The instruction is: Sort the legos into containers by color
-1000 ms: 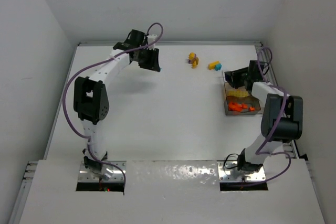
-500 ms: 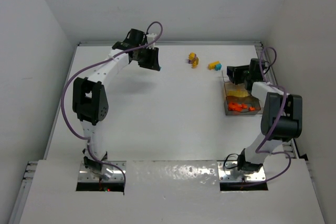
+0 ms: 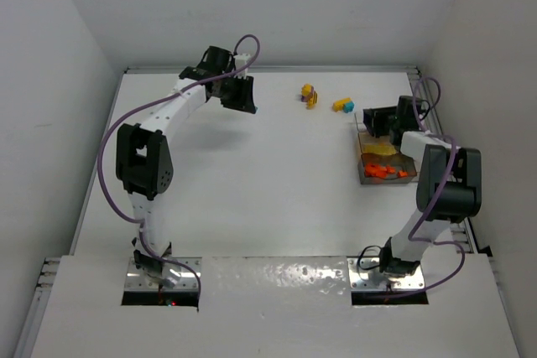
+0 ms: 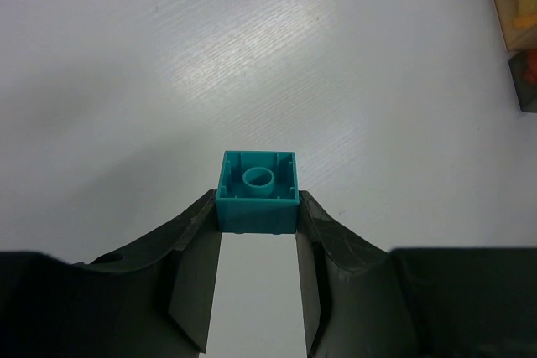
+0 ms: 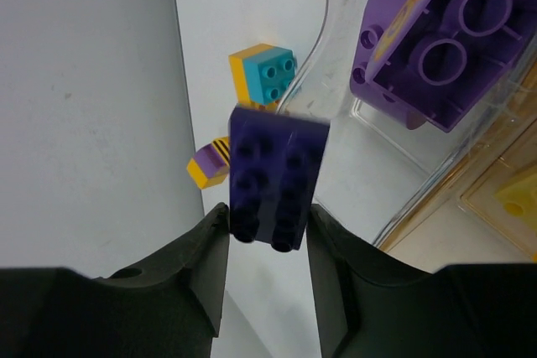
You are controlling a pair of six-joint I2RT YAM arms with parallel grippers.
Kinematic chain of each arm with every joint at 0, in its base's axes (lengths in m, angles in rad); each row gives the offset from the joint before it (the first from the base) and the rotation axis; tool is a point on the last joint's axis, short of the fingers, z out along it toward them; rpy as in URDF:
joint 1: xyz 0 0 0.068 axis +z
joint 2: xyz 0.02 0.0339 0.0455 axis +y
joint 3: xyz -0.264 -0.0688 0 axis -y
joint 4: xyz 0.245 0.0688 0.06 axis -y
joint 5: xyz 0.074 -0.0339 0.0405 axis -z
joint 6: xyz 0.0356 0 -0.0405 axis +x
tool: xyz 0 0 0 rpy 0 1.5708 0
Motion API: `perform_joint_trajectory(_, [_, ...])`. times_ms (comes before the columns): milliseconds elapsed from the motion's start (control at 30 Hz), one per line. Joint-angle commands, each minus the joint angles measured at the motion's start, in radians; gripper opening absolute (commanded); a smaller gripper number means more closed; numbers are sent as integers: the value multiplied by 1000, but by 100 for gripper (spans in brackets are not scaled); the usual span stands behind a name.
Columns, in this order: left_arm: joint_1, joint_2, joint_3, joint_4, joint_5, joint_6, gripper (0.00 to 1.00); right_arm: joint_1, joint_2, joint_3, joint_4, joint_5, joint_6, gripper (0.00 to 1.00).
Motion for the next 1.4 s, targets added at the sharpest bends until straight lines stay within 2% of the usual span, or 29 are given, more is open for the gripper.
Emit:
perform_joint_trajectory(0, [15, -56, 0, 22, 21, 6, 0, -6, -1, -9, 35, 10, -4, 42])
perform_joint_trajectory(167, [19, -54, -4, 25, 32, 6, 0, -6, 1, -8, 38, 9, -7, 49])
perform_joint_trajectory(433, [19, -59, -1, 22, 43, 8, 0, -6, -16, 31, 32, -26, -65, 49])
perform_joint_trajectory(500, [19, -57, 8, 19, 69, 19, 0, 5, -30, 105, -19, -60, -198, 48])
perform_joint_trajectory(567, [18, -54, 19, 13, 110, 46, 0, 33, -37, 193, -104, -97, -430, 47])
perform_joint_trajectory(600, [16, -53, 32, 10, 123, 54, 0, 83, -40, 289, -145, -103, -534, 47])
perform_joint_trajectory(633, [15, -49, 40, 2, 132, 80, 0, 115, -42, 337, -255, -97, -722, 47])
perform_joint_trajectory(700, [2, -43, 63, -15, 149, 123, 0, 196, -30, 428, -346, -121, -826, 50])
perform_joint_trajectory(767, [-17, -39, 95, -51, 146, 215, 0, 246, -22, 446, -347, -210, -848, 51])
perform_joint_trajectory(900, [-30, -54, 82, -107, 175, 448, 0, 374, -19, 460, -344, -214, -903, 54])
perform_joint_trajectory(933, [-31, -74, 47, -133, 187, 579, 0, 402, -10, 465, -342, -215, -920, 55])
perform_joint_trajectory(1033, [-31, -120, -47, -139, 224, 817, 0, 477, 18, 479, -328, -269, -902, 60])
perform_joint_trajectory(1100, [-31, -186, -156, -134, 241, 958, 0, 505, 44, 460, -279, -321, -822, 60])
perform_joint_trajectory(1233, [-31, -209, -199, -206, 278, 1100, 0, 568, 42, 388, -199, -329, -786, 60])
perform_joint_trajectory(1367, [-31, -223, -208, -225, 357, 1141, 0, 651, 64, 324, -83, -324, -751, 61])
